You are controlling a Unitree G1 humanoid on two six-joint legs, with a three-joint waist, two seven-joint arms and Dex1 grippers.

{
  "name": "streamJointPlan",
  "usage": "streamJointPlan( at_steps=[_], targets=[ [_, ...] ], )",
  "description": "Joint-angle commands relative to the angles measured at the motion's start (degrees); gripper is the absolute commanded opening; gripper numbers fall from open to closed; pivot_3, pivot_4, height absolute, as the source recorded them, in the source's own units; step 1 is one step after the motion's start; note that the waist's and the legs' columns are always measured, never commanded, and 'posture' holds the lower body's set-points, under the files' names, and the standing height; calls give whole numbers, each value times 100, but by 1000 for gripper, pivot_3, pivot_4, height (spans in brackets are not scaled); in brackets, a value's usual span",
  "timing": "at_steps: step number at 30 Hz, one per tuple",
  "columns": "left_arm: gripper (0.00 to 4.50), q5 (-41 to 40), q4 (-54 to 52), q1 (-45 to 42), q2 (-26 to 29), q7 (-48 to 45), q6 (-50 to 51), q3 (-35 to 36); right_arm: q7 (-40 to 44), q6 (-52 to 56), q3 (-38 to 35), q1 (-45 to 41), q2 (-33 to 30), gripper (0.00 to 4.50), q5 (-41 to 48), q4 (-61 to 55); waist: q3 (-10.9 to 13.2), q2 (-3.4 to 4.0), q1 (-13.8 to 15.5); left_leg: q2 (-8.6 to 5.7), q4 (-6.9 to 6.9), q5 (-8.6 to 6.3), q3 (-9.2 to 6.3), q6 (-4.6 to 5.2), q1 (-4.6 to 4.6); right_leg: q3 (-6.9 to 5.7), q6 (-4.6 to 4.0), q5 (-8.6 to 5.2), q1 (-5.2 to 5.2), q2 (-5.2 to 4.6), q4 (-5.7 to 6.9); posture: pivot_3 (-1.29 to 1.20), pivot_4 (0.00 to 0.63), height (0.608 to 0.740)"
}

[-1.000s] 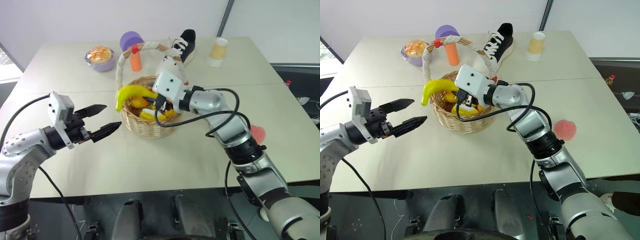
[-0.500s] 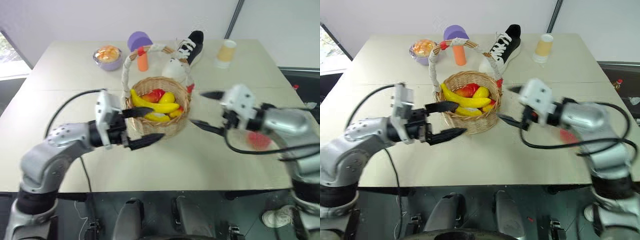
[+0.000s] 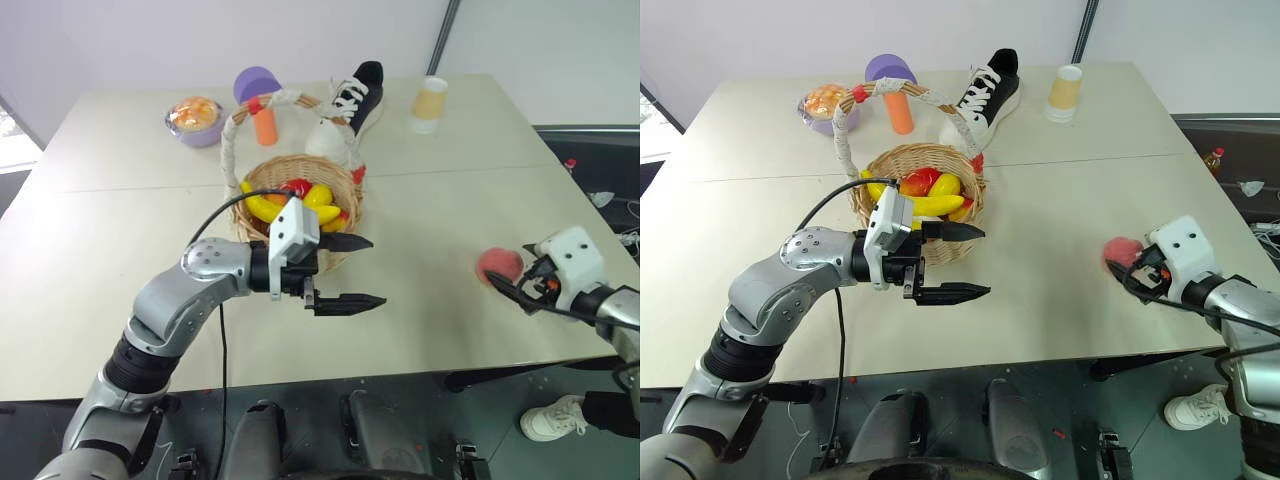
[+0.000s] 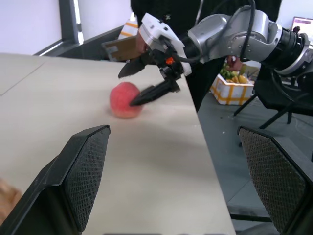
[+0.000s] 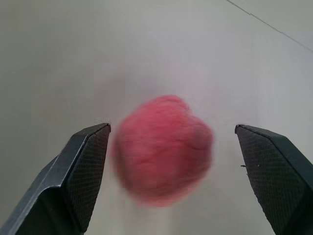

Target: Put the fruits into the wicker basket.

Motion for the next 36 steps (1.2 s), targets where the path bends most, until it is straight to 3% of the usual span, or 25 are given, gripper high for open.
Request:
streamJointPlan(
  at_steps=[1,6,9,11,13,17,21,28,33,36],
  targets=[
    [4500,-34,-182,86,-17,45,-59,134,-132,210,-119,-182,146,4248,255,240,0,0,9,0,0,0,-1,0,-1,0,0,0,0,0,0,0,150,740],
    [4500,-52,-292,236,44,129,-35,280,-142,436,-47,-227,205,4248,434,404,0,1,37,0,0,0,-2,0,-4,-1,2,-1,0,-3,-1,0,150,740],
    [4500,-26,-322,302,100,154,-50,346,-180,441,-70,-285,201,3454,497,448,-1,1,27,-1,0,0,-1,0,-3,-1,2,0,0,-3,-1,0,150,740],
    [4500,-36,-340,345,143,162,-62,400,-152,394,-30,-249,149,2570,499,383,-1,2,5,0,-1,0,-1,0,-2,0,2,0,0,-2,0,0,150,740],
    [4500,-110,-353,435,220,209,-33,598,-22,175,75,-154,31,2248,430,110,-1,2,1,0,-2,0,-2,0,-2,-1,2,-1,-1,-1,0,0,150,740],
    [4500,-328,-262,730,557,336,124,1358,632,-328,448,-172,-258,2248,718,-1098,3,12,-34,2,-3,0,-1,0,-1,0,3,-1,-3,0,0,0,150,740],
    [4500,-572,-70,1269,1198,229,240,2409,674,48,1514,-1704,221,2248,1381,-1954,6,13,-185,14,-6,0,-2,0,8,0,2,0,-7,11,6,0,150,740],
    [4500,-544,-156,1623,1509,409,164,2959,-134,-101,3195,-3647,1944,2248,615,-607,8,-2,19,5,-3,0,-13,-2,-20,-20,-1,0,-16,-16,-1,0,150,740],
    [4500,-620,-515,1802,1348,707,195,2968,-586,-270,3624,-4100,2599,2248,45,408,6,-7,58,-3,-4,0,-3,-3,-36,-18,2,2,-30,-50,-3,0,150,740],
    [4500,-681,-661,1843,1263,859,228,2934,-578,-407,3651,-4107,2659,3556,-65,464,6,-7,76,-6,-5,-1,-2,-4,-37,-18,2,3,-30,-56,-3,0,150,740]
  ],
)
